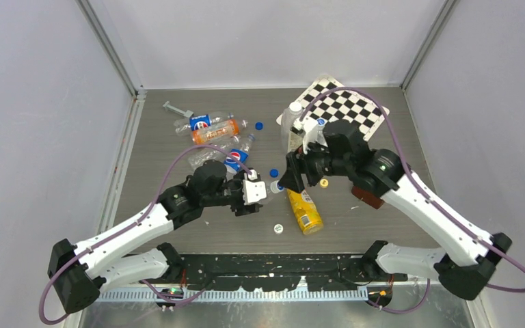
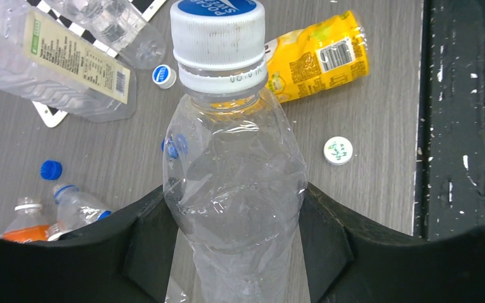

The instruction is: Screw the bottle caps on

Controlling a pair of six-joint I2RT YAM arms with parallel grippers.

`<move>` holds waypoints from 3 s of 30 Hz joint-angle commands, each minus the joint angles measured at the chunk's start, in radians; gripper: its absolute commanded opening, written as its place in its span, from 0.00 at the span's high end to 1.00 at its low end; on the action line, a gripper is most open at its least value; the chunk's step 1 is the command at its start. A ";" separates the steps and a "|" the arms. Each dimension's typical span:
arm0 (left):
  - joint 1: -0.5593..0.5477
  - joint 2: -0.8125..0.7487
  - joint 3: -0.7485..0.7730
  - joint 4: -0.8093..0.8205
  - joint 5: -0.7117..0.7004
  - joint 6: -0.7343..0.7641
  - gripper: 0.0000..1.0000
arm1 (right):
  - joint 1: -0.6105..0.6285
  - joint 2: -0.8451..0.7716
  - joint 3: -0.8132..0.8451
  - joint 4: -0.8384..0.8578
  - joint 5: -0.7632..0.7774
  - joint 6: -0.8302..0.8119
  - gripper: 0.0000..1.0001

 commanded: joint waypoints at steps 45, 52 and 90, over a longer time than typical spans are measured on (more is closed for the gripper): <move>-0.004 -0.023 0.007 0.167 -0.110 -0.076 1.00 | 0.036 0.072 -0.053 0.030 0.191 0.229 0.99; -0.006 -0.050 -0.018 0.219 -0.163 -0.086 1.00 | -0.038 -0.052 -0.310 0.360 0.159 0.756 0.98; -0.005 0.053 0.072 0.020 0.141 -0.106 1.00 | 0.001 -0.070 -0.073 0.006 -0.343 -1.099 0.36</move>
